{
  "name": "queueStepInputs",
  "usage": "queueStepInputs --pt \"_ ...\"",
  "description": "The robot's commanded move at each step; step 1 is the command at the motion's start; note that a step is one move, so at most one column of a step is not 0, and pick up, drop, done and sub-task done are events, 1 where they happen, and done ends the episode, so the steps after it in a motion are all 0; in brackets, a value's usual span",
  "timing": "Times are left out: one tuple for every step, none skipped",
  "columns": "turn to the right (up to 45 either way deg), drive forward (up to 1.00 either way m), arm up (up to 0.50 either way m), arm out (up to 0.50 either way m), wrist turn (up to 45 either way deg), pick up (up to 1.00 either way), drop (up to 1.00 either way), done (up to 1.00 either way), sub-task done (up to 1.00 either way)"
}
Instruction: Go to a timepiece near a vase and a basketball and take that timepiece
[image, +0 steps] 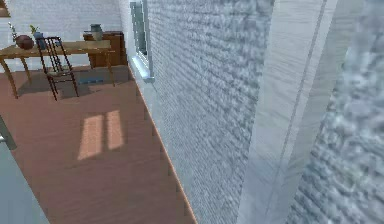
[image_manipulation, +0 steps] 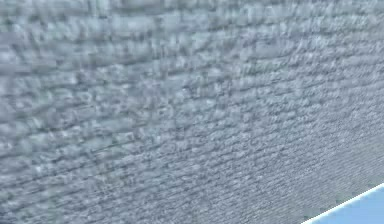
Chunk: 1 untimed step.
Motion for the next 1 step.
queueStepInputs --pt "-6.0 0.0 0.0 0.0 0.0 0.0 0.0 0.0 0.0"
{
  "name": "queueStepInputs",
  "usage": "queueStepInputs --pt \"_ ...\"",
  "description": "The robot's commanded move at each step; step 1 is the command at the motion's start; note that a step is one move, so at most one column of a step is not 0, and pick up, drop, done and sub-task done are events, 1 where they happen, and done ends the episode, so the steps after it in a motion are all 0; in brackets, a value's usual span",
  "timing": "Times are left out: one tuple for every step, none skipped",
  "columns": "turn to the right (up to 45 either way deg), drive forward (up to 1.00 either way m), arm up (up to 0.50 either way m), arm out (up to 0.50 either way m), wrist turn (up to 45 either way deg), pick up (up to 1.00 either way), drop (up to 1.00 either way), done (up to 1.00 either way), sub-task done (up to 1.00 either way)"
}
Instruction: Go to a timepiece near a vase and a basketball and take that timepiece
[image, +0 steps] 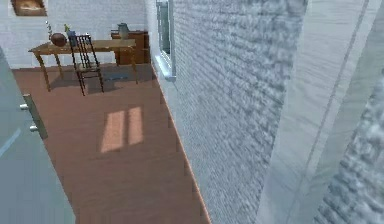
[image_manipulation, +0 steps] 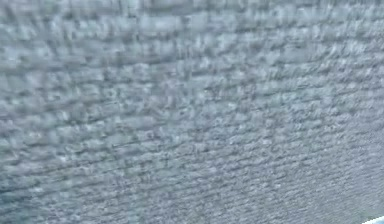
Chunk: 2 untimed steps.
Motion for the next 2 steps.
queueStepInputs --pt "0.0 0.05 0.0 0.0 0.0 0.0 0.0 0.0 0.0" --pt "-24.0 0.0 0.0 0.0 0.0 0.0 0.0 0.0 0.0"
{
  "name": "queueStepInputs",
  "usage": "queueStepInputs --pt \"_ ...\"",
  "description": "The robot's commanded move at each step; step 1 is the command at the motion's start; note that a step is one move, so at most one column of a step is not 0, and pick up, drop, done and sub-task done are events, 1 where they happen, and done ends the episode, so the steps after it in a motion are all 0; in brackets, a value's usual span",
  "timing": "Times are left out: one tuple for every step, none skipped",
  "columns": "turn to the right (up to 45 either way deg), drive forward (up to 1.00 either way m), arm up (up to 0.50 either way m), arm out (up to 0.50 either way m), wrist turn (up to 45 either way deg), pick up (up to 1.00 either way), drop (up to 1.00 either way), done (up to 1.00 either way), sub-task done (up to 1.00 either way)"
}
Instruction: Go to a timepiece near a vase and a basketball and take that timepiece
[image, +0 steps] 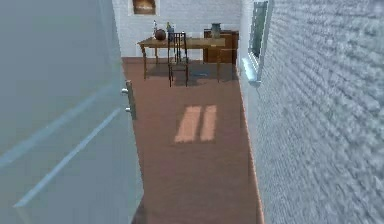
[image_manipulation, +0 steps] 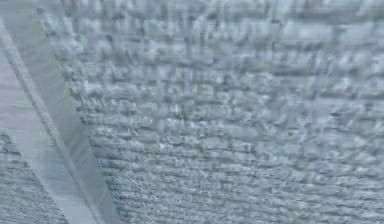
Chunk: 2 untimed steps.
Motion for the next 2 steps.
queueStepInputs --pt "0.0 1.0 0.0 0.0 0.0 0.0 0.0 0.0 0.0" --pt "0.0 0.35 0.0 0.0 0.0 0.0 0.0 0.0 0.0"
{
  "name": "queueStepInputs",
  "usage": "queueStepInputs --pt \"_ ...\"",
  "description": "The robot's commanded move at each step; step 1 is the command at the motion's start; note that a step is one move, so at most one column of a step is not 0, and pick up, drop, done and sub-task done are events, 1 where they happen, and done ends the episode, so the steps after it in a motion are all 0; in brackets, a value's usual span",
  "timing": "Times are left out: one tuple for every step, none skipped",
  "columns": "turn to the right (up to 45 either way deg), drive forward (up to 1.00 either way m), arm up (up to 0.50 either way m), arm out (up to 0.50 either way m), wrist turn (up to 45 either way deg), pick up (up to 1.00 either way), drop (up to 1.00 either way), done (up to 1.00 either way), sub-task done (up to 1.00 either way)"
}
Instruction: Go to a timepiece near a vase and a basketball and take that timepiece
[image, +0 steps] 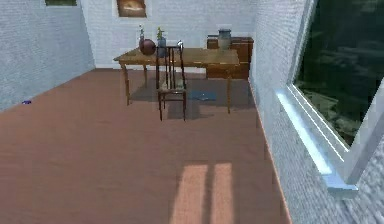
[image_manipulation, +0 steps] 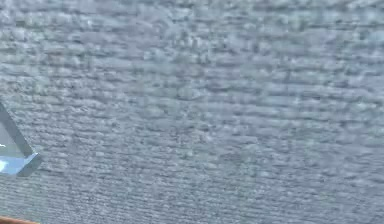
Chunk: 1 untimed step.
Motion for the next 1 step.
queueStepInputs --pt "-18.0 0.0 0.0 0.0 0.0 0.0 0.0 0.0 0.0"
